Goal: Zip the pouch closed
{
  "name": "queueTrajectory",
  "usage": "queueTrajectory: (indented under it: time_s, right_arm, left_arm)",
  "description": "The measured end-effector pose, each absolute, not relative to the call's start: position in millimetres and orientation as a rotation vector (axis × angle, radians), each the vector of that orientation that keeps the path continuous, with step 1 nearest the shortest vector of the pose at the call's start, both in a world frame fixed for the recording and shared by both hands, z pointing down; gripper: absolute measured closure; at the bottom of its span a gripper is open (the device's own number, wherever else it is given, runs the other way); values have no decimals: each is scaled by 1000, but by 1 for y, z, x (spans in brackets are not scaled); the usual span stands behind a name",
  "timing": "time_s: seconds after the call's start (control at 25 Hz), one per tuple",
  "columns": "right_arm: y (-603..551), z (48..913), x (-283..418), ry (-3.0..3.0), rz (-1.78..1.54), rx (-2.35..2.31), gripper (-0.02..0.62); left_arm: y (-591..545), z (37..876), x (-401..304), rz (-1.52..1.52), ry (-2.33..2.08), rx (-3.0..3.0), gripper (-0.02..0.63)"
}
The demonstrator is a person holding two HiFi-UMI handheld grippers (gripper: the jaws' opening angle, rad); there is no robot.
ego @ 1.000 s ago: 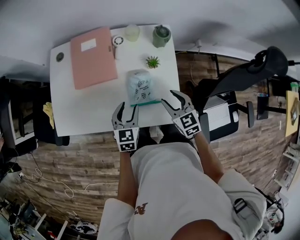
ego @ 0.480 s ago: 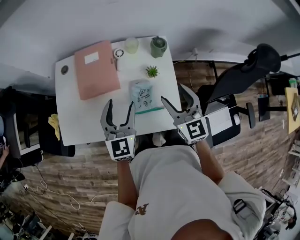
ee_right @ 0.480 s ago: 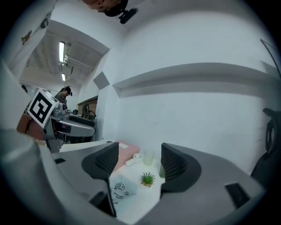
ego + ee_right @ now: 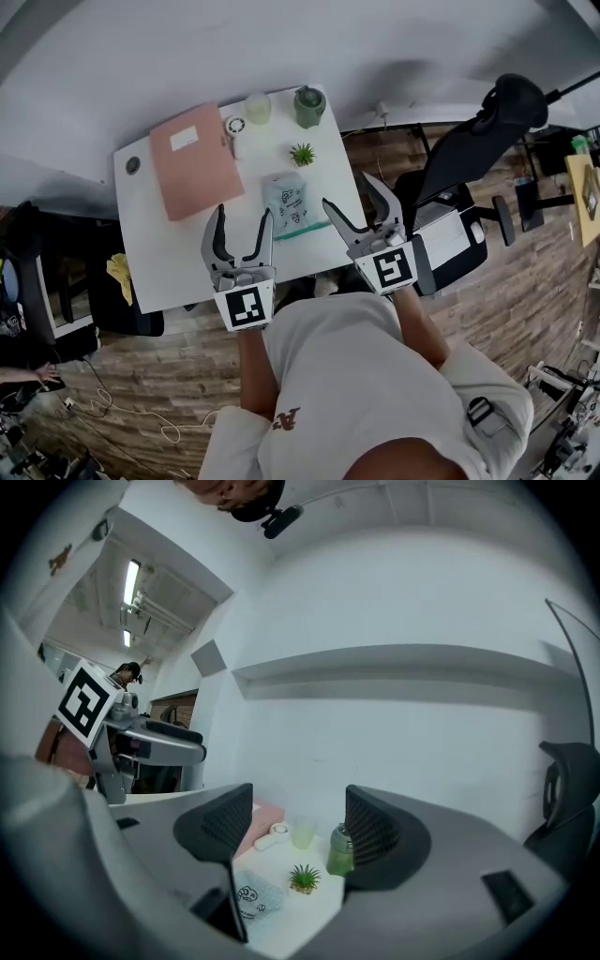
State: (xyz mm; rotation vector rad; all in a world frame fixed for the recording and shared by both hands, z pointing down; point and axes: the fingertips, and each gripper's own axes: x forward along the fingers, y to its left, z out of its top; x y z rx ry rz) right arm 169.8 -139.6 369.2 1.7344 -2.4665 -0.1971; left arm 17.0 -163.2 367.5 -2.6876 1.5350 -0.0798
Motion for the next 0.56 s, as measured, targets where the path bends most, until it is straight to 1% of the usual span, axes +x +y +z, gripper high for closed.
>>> queueTrajectory:
  time_s: [0.56]
  right_arm:
    - [-138,371,158,-2368,-209,1814,299]
  left_arm:
    - [-173,375,12,-90,1406,-2753,295]
